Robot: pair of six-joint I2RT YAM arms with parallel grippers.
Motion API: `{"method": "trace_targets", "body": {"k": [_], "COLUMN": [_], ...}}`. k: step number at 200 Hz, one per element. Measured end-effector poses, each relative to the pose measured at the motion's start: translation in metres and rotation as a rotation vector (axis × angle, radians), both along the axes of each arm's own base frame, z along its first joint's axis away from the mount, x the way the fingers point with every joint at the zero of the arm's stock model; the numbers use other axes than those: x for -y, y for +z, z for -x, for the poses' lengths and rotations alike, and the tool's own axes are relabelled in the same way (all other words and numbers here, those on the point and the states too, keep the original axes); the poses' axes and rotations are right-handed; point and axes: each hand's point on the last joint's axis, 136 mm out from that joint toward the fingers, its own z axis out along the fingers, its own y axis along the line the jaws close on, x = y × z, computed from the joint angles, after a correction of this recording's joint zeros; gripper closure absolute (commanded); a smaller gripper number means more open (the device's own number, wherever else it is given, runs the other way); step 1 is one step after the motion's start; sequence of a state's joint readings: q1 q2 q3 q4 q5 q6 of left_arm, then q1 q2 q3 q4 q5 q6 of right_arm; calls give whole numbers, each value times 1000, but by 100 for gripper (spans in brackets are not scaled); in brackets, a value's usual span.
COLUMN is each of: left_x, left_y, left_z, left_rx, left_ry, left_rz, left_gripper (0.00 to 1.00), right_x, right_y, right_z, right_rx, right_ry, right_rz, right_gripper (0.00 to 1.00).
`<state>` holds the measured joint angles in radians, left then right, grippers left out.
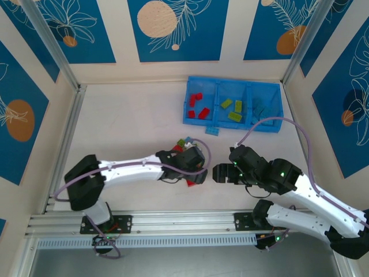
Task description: Sort the legos into containers by color
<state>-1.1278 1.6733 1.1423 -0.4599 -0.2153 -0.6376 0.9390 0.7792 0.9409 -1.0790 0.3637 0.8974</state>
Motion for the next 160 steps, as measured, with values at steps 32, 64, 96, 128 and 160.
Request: {"method": "trace_targets", "body": {"k": [32, 64, 96, 128, 160], "left_x": [15, 12, 9, 9, 12], "left_y": [-20, -48, -56, -55, -54], "left_z": [-17, -31, -39, -48, -56], "left_rx": [-1, -15, -4, -5, -12], "left_ry": [-25, -16, -30, -41, -59], "left_rz": [-55, -134, -175, -172, -162], "left_gripper": [15, 28, 37, 58, 67], "right_x": [4, 4, 4, 4, 3], "right_y": [-1, 0, 5, 8, 13], "right_z": [2, 1, -2, -8, -14], "right_rx": [-6, -1, 7, 7, 7], "right_ry": [-11, -15, -27, -50, -77], "right_rz": [4, 6, -4, -1, -4], "right_gripper": [15, 14, 13, 13, 13]}}
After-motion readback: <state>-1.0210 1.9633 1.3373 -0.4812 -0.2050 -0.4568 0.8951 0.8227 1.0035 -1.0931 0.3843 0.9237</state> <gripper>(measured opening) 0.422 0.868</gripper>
